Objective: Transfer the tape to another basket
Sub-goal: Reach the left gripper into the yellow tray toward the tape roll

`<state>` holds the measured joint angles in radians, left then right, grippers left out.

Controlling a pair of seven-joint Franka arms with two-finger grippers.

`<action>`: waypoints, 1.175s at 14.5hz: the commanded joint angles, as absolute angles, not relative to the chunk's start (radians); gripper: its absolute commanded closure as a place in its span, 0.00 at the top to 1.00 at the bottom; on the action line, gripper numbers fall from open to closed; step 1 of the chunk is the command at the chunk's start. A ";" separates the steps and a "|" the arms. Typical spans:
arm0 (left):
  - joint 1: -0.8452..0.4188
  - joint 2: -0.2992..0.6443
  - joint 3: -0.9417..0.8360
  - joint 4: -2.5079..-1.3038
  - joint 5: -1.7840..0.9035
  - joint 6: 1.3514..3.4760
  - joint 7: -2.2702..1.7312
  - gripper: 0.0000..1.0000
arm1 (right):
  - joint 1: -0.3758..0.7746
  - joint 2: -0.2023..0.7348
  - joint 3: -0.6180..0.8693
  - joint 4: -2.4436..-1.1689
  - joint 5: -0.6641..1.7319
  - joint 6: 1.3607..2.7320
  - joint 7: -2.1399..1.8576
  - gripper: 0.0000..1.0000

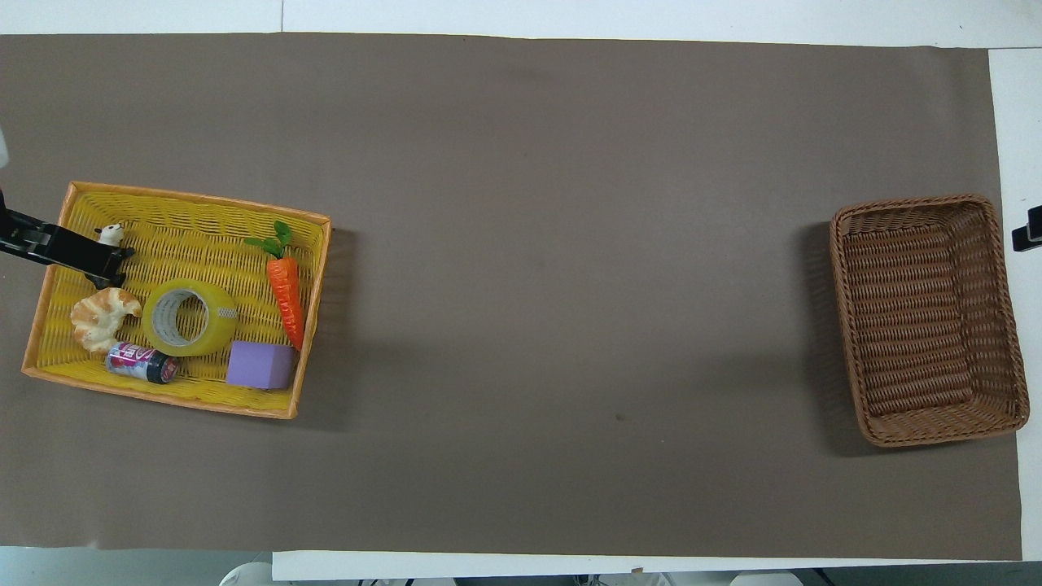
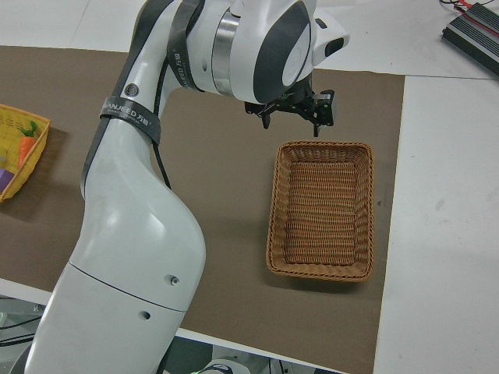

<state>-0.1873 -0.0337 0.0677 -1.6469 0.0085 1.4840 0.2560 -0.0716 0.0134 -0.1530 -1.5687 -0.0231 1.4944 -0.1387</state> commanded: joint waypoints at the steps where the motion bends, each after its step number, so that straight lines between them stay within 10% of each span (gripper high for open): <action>1: -0.179 -0.051 0.066 -1.666 0.006 1.471 0.256 1.00 | -0.074 -0.005 -0.147 -1.591 -0.028 1.505 -0.160 0.99; 7: -0.179 -0.084 0.066 -1.733 0.006 1.483 0.255 1.00 | -0.075 -0.005 -0.147 -1.592 -0.026 1.503 -0.160 0.99; 12: -0.124 -0.322 0.066 -2.231 0.005 1.860 0.244 1.00 | -0.075 -0.005 -0.147 -1.592 -0.026 1.503 -0.160 0.99; 17: -0.048 -0.281 0.063 -2.364 0.005 2.076 0.250 0.99 | -0.075 -0.005 -0.147 -1.592 -0.026 1.503 -0.160 0.99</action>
<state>-0.0744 -0.2779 0.0711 -2.2923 0.0087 1.9706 0.2551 -0.0714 0.0134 -0.1523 -1.5696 -0.0231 1.4944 -0.1409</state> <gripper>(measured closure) 0.009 0.004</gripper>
